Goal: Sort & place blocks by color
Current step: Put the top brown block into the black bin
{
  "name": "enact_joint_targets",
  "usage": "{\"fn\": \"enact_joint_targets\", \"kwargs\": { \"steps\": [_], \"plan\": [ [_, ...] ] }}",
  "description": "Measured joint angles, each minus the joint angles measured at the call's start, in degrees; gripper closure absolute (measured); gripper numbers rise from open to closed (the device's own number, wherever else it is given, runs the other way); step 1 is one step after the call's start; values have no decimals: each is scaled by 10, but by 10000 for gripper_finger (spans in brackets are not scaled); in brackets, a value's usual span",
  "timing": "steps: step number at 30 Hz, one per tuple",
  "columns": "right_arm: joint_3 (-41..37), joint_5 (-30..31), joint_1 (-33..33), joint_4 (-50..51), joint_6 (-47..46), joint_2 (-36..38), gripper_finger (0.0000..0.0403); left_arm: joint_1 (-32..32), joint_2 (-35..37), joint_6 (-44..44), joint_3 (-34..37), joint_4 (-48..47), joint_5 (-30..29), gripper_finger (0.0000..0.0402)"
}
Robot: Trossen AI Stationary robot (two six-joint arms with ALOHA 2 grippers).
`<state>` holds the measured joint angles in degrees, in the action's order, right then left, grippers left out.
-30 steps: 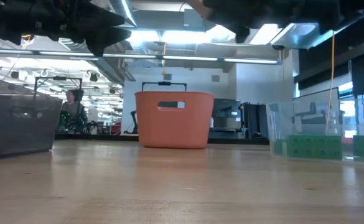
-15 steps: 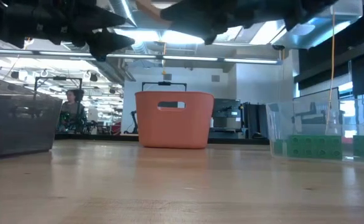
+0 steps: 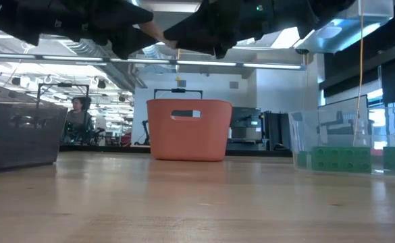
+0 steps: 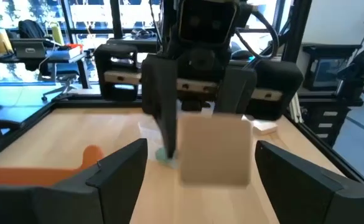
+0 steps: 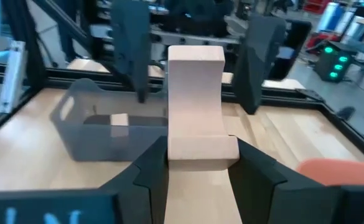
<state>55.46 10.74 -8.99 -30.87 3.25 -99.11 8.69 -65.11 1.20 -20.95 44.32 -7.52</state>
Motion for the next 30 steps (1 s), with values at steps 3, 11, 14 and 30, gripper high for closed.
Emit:
{"fn": "enact_joint_targets", "kwargs": {
  "steps": [3, 11, 14, 30],
  "plan": [
    [0, 15, 0, 3, -1, 0, 271, 0, -14, -3, -12, 0, 4, 111],
    [0, 16, 0, 11, -2, 0, 271, 0, -36, -4, -25, -14, -4, 143],
    [0, 16, 0, 12, -1, 0, 271, 0, -36, -4, -25, -28, -34, 178],
    [-1, 75, -12, 103, 1, 26, 101, 0, 20, -3, -25, -102, -67, 283]
  ]
}}
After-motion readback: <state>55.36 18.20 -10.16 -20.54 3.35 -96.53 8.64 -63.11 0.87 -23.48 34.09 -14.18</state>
